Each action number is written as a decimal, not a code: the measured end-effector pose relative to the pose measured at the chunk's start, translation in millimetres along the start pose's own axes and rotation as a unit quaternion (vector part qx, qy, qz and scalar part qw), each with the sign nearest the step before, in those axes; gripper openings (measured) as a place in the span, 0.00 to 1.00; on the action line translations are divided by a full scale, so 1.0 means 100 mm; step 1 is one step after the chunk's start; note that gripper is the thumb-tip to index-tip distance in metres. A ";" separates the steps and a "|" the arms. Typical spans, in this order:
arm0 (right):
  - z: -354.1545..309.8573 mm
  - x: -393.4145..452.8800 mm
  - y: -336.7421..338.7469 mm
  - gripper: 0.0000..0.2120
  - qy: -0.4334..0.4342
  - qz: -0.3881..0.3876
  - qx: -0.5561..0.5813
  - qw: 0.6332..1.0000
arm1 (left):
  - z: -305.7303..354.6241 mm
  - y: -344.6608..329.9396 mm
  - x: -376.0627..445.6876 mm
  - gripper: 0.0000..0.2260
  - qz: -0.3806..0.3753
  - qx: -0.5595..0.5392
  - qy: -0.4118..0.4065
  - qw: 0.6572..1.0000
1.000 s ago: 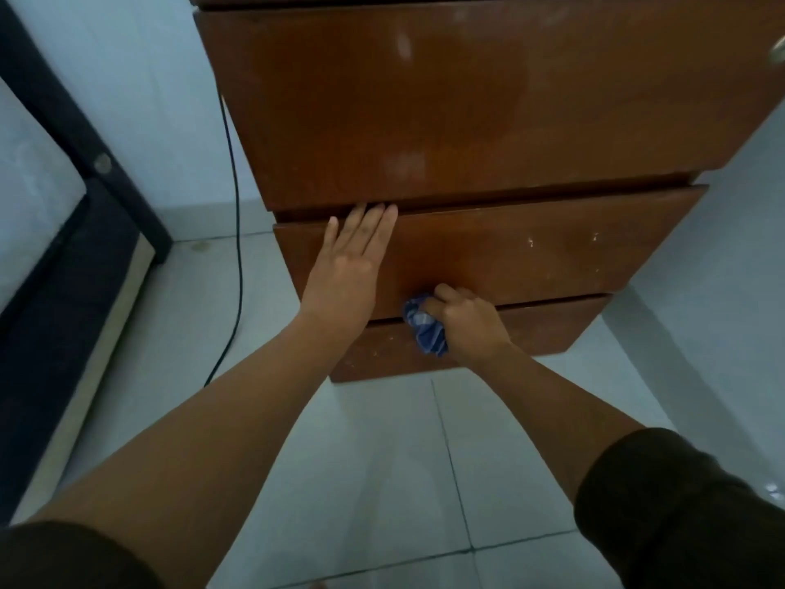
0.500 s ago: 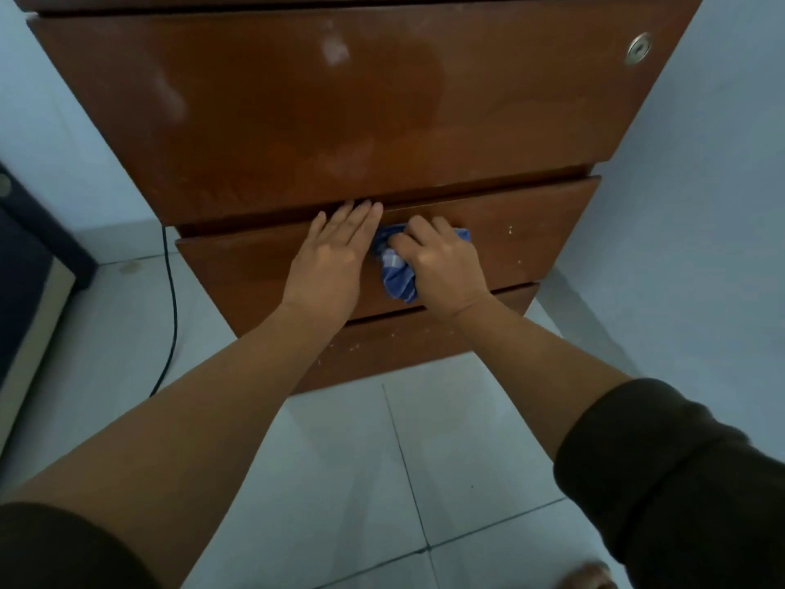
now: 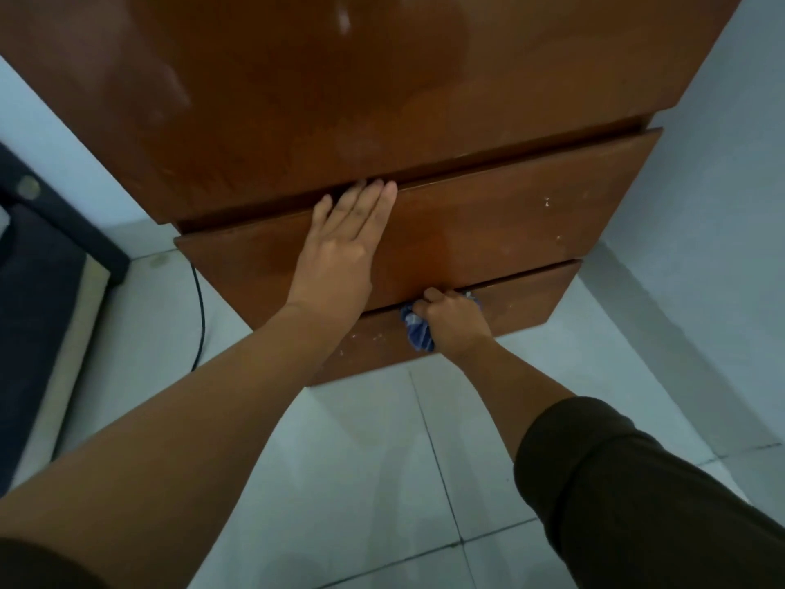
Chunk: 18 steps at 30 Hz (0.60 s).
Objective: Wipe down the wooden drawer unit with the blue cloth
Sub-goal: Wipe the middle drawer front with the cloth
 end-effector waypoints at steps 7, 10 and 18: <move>0.05 -0.22 0.52 0.15 0.043 0.113 0.054 0.991 | 0.03 0.13 0.03 0.35 -0.075 0.010 0.008 0.997; 0.17 -0.41 0.90 0.05 0.088 0.277 0.050 0.955 | 0.07 0.17 0.07 0.34 -0.086 -0.010 0.021 0.996; 0.60 -0.26 1.36 0.02 -0.037 0.410 0.015 0.911 | 0.35 0.14 0.46 0.32 -0.105 -0.043 -0.004 0.994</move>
Point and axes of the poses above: each hand's wrist, its own x-axis towards the middle knuckle, its own y-axis out of the back of the hand, z = x × y, the point moved 4 cm from there along x, towards the middle knuckle, and after that the axes turned 6 degrees about -y, right-handed, at the moved point
